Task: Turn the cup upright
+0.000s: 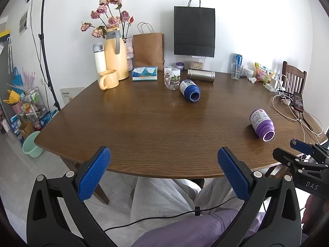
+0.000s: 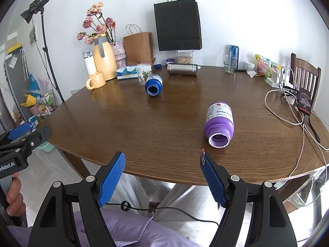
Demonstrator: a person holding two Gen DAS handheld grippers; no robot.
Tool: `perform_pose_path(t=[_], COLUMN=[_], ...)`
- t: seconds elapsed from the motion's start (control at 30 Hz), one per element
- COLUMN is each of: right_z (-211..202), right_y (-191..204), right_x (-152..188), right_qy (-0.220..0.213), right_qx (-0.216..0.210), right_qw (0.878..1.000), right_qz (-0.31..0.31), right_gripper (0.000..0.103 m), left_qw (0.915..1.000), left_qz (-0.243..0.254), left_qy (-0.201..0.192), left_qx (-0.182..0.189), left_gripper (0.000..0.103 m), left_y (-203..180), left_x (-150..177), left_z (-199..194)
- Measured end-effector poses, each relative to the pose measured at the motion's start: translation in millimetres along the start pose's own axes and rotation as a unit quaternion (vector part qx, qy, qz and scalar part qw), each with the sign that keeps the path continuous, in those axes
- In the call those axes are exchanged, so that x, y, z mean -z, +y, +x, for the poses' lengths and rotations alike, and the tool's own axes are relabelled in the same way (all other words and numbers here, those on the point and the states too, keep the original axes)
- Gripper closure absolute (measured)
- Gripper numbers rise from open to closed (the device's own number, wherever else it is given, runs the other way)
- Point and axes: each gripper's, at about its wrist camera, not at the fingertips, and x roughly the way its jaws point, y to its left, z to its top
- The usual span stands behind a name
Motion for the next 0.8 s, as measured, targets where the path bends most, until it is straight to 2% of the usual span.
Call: perform_pose_path(t=[0.8], right_z=[-0.9], right_y=[0.4], right_x=[0.6], right_qy=[-0.002], right_qx=[0.005], right_qw=[1.000], right_qz=[-0.003], right_gripper=[0.023], left_qw=[1.0000], left_qz=[0.001], left_qy=[-0.001], left_qx=[0.000], left_gripper=[0.000], left_y=[-0.1], left_x=[1.5], left_z=[1.1])
